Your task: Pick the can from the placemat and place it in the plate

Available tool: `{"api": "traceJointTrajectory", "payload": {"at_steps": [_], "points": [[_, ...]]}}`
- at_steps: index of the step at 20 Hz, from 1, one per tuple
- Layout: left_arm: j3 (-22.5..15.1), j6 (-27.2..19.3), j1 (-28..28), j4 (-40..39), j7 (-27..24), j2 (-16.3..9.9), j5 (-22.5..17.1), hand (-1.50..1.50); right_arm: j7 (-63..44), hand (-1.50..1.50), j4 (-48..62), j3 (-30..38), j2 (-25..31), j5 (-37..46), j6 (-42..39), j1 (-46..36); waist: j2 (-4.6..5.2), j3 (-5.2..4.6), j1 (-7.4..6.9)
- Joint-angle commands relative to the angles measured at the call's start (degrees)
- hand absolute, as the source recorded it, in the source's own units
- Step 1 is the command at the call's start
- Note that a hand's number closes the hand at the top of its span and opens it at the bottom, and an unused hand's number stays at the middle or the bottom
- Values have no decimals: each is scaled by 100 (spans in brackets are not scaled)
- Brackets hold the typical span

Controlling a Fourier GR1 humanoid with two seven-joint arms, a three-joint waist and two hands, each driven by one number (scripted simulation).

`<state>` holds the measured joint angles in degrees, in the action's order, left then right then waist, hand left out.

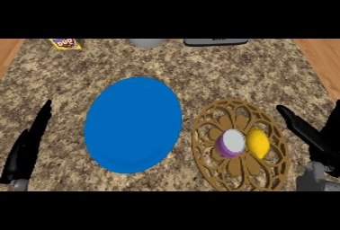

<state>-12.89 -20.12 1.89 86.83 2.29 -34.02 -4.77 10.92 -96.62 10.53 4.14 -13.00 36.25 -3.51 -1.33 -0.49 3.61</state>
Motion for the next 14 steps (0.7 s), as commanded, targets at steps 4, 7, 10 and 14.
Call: {"api": "traceJointTrajectory", "payload": {"at_steps": [4, 7, 10, 14], "points": [[19, 33, 271, -2, -584, 130, -25, 0, 847, -150, -1346, -847, -404, 635, 2852, 482, 15, 13, -209], [119, 124, 278, -29, -678, 102, -106, 0, 805, -150, -1786, -2179, -409, 1129, 3525, 1353, 47, 18, -227], [212, 277, -2, -111, -669, 72, -179, 0, 325, -150, -1685, -3397, -412, 1751, 3913, 1869, 108, 12, -271], [210, 290, 152, -111, -819, 66, -134, 0, -461, -150, -1512, -3921, -308, 2408, 3490, 3057, 147, -2, -308]]}}
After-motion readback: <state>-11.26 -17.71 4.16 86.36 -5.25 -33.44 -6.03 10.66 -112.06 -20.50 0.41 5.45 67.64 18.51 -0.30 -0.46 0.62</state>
